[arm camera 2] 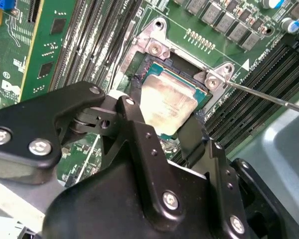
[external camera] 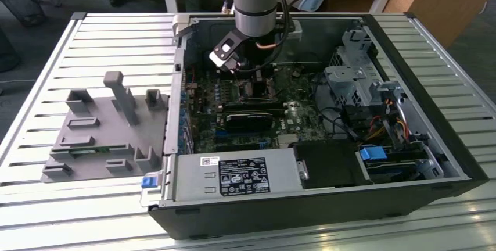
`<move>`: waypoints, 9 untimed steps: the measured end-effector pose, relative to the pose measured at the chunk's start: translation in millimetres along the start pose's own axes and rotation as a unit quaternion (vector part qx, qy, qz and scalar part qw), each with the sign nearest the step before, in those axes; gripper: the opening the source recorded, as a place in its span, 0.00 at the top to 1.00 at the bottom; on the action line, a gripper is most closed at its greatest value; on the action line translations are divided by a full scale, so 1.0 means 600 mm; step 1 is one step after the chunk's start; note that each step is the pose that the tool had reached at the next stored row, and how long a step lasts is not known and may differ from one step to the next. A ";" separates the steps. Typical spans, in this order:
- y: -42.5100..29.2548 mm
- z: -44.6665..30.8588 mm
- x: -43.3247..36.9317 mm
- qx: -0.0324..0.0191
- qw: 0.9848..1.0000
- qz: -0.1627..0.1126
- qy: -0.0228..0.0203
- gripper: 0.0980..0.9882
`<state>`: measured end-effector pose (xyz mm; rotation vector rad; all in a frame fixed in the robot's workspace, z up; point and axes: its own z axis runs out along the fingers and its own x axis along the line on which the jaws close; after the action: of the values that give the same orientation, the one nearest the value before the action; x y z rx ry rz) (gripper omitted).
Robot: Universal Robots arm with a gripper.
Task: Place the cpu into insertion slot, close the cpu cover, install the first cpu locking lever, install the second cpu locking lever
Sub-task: 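Place the cpu into insertion slot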
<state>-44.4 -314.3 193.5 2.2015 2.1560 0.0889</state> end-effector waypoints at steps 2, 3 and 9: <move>0.000 0.000 0.000 0.000 1.000 0.000 -0.001 0.51; 0.000 0.000 0.000 0.000 1.000 0.000 -0.003 0.51; 0.000 0.001 0.000 0.000 1.000 -0.001 -0.007 0.51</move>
<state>-44.4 -314.3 193.0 2.1938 2.1501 0.0734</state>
